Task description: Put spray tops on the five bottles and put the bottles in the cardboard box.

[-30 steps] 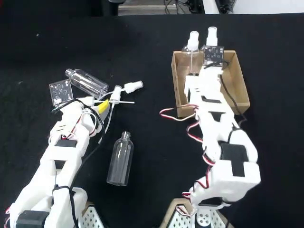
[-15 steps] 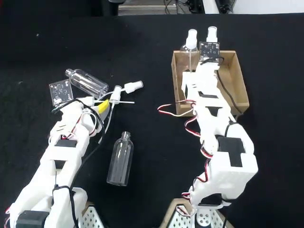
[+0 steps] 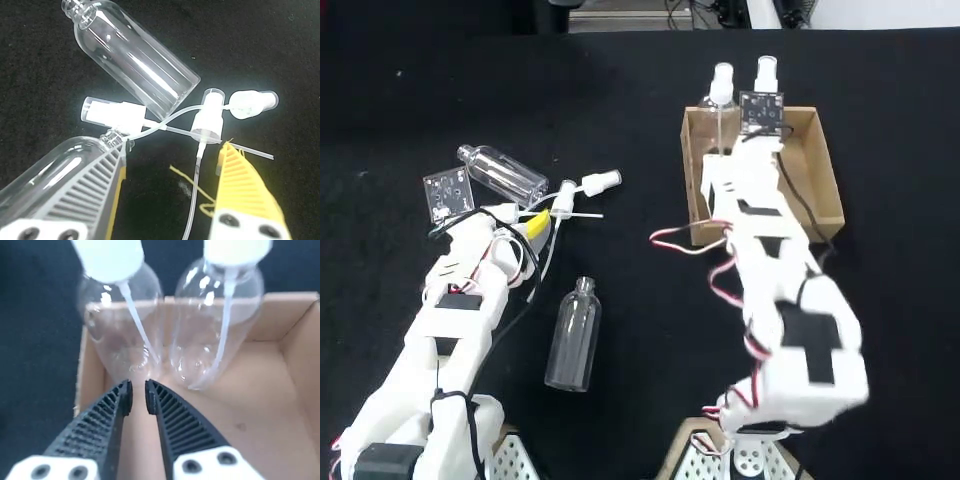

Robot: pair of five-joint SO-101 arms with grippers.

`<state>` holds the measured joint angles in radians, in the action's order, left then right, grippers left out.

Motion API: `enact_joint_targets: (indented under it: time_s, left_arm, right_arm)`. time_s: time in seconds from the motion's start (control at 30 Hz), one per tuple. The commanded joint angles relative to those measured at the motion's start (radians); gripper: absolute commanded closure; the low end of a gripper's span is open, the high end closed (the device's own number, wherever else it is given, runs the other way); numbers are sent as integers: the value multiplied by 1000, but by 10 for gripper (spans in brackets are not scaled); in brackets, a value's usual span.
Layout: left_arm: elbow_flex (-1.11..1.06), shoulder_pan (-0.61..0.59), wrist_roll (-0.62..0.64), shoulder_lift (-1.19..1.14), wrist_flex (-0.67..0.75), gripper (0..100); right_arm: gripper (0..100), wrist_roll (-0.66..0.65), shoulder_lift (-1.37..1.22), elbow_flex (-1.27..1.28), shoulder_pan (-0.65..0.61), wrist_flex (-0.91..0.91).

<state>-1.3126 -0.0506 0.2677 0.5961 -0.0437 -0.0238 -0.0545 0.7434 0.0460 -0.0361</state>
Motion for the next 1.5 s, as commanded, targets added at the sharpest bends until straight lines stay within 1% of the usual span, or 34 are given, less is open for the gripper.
enact_joint_targets:
  time_s: [0.0, 0.03, 0.1, 0.23, 0.33, 0.4, 0.47, 0.57, 0.7, 0.8, 0.9, 0.93, 1.0, 1.07, 1.13, 1.23, 1.33, 1.4, 1.47]
  left_arm:
    - [12, 8, 2, 23, 21, 715]
    - [12, 8, 2, 23, 21, 715]
    - [12, 8, 2, 23, 21, 715]
    - [12, 5, 2, 23, 21, 715]
    - [12, 5, 2, 23, 21, 715]
    - [12, 5, 2, 23, 20, 715]
    - [12, 5, 2, 23, 17, 715]
    - [1, 4, 2, 25, 21, 715]
    - [-2, -4, 0, 28, 17, 715]
    - [5, -54, 6, 35, 14, 715]
    - [31, -119, 8, 37, 6, 715]
    - [45, -134, 8, 37, -21, 715]
    - [93, -145, 8, 37, -117, 715]
    - [150, -148, 8, 37, -227, 715]
    - [193, -151, 8, 37, -305, 715]
    - [208, -153, 8, 37, -328, 715]
    - [208, -153, 8, 34, -328, 715]
    - [208, -153, 8, 31, -328, 715]
    - [208, -153, 8, 31, -328, 715]
  right_arm:
    - [987, -2, 228, 87, -9, -15]
    - [986, -2, 282, 116, -9, -8]
    - [986, -2, 383, 145, -9, 64]
    - [986, -2, 581, 113, -21, 377]
    - [986, -2, 707, 70, -110, 600]
    - [986, 0, 756, 61, -204, 683]
    - [986, 5, 779, 62, -302, 721]
    - [986, 6, 768, 70, -419, 738]
    - [986, 8, 742, 171, -512, 683]
    - [985, 14, 746, 275, -586, 631]
    - [985, 74, 748, 355, -660, 585]
    - [978, 83, 748, 371, -674, 563]
    - [930, 92, 743, 395, -683, 522]
    - [849, 103, 742, 409, -700, 508]
    - [765, 170, 742, 426, -738, 511]
    - [648, 302, 742, 449, -813, 511]
    - [550, 394, 742, 455, -864, 512]
    - [508, 437, 742, 466, -885, 512]
    - [501, 463, 740, 478, -904, 511]
